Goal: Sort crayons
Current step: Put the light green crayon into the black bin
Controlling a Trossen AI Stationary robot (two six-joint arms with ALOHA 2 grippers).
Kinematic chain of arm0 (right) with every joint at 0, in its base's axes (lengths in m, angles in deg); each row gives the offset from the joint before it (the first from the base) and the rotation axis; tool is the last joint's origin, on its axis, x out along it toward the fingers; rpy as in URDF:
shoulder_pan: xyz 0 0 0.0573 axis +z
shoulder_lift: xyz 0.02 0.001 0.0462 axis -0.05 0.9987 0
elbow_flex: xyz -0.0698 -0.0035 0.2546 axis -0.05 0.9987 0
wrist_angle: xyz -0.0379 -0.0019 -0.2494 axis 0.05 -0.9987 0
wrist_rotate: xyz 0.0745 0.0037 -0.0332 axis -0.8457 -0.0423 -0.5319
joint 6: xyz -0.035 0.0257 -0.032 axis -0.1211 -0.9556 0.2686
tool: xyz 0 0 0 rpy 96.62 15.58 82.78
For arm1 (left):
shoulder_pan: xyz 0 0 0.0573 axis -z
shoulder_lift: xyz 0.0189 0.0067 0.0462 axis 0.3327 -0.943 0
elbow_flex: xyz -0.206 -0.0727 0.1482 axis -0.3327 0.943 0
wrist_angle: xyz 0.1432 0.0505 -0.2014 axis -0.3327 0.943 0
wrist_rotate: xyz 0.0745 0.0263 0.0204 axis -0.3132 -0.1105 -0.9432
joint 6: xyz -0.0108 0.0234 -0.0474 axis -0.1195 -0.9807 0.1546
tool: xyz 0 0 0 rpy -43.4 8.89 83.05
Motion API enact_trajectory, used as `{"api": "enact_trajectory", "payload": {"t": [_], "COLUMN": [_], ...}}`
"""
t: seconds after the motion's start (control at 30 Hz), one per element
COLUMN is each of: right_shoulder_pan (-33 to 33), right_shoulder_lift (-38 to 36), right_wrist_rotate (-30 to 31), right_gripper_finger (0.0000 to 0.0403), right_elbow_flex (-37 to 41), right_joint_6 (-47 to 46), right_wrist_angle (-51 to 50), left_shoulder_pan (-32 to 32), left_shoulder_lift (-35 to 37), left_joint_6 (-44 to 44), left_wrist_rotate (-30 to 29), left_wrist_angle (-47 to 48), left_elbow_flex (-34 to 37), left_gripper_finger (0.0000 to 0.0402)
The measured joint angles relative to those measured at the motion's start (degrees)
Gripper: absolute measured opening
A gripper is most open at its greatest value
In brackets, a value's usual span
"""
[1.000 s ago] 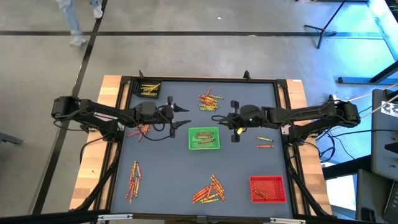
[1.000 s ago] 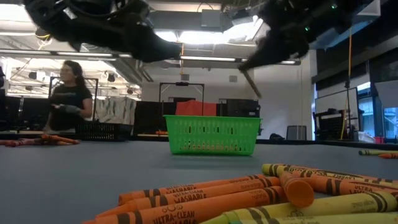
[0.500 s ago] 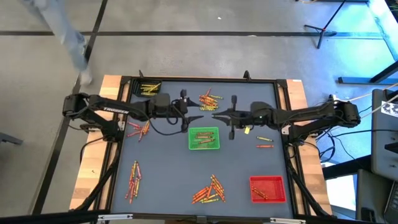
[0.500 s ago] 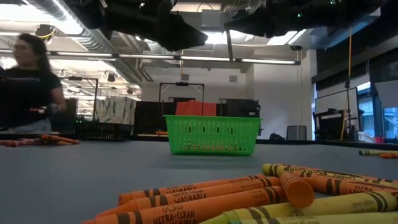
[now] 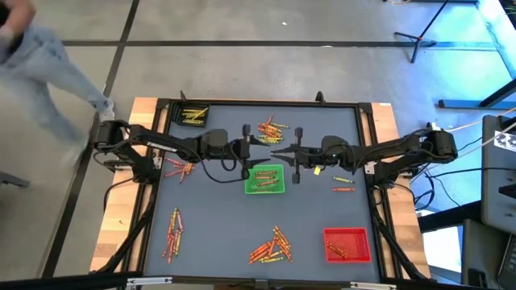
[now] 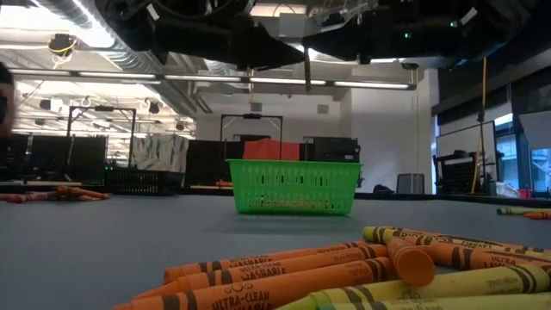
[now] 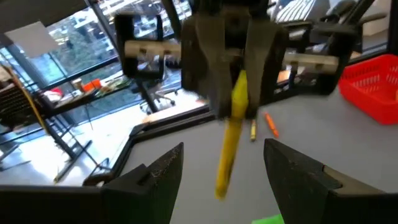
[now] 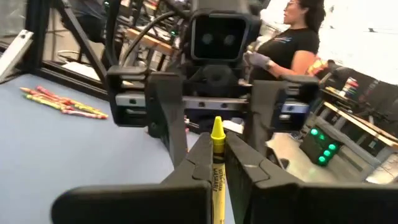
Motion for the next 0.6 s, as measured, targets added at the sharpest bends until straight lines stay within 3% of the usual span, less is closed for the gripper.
{"api": "enact_trajectory", "payload": {"t": [0.33,0.6], "right_shoulder_pan": [0.02,0.00], "right_shoulder_lift": [2.37,2.37], "right_wrist_rotate": [-2.38,-2.36], "right_gripper_finger": [0.0017,0.0017], "right_elbow_flex": [0.00,0.00], "right_joint_6": [0.06,0.10], "right_wrist_angle": [6.57,5.90], "left_shoulder_pan": [0.02,0.00], "left_shoulder_lift": [-2.67,-2.69], "left_joint_6": [1.35,1.25], "left_wrist_rotate": [3.32,2.40], "left_wrist_angle": [0.93,-0.42], "left_elbow_flex": [-1.61,-1.66], "left_gripper_finger": [0.0199,0.0112]}}
